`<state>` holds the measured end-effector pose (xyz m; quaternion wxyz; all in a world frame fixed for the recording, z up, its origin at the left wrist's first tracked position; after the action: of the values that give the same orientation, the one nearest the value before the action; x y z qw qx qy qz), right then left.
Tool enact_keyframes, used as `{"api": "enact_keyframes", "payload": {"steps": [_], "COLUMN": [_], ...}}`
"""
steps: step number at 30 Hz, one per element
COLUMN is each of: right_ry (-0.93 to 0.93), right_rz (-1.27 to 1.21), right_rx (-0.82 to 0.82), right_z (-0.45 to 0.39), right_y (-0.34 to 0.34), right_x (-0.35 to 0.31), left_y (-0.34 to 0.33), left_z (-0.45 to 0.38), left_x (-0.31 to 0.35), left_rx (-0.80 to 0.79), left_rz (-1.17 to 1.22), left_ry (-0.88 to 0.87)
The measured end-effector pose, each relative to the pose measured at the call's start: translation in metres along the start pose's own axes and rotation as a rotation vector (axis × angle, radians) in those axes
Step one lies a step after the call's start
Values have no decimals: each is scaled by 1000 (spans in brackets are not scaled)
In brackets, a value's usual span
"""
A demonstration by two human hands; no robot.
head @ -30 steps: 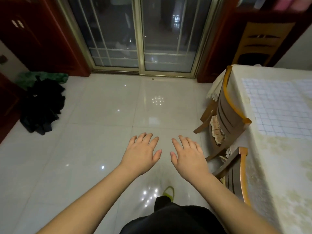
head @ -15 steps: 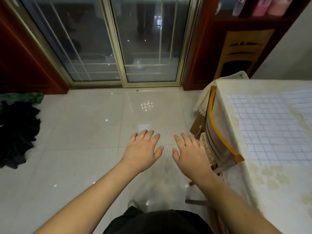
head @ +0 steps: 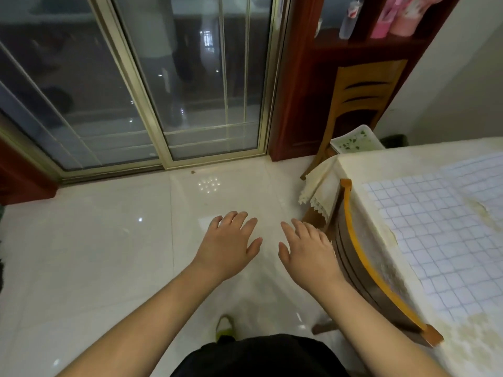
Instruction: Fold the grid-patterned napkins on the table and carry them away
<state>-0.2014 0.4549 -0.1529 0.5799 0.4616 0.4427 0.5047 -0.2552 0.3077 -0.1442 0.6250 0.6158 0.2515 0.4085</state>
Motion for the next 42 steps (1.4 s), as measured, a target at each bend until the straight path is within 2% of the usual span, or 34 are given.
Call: {"api": "enact_keyframes", "payload": {"steps": [8,18,25,29,32,42], "right_ry": [-94,-270,-384,-454,-502,-852], "right_rz": [19,-37,-101,-96,-109,-185], "right_rx": [28,50,51,68,90,73], "right_z": [-82,-164,-246,-268,-276,-292], "right_y": [22,10,24,40,46,30], "right_x": [-7,57,137,180,205,275], "left_y": [30,8,25,28,21,-7], "left_z": [-104,-224,-349,-403,-432,-514], "left_x": [-32,-16,32,56,73,152], "left_rx": [-50,-163,-175,-157,-201,-270], "left_rz": [-49,-103,-124,-140,-181,-201], "left_ry": [-173,-338,-471,-528,-576,-929]}}
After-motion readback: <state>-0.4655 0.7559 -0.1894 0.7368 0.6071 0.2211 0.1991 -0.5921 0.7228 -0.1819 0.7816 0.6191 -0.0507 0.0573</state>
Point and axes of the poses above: each hand's wrist, its own z-axis away from the middle knuckle, its own y-axis out of the back of the hand, x = y × z, the point moved 7 cm from there along -z, towards the middle knuckle, and after that the axes turned 5 degrees about z, right-handed, at the moved point
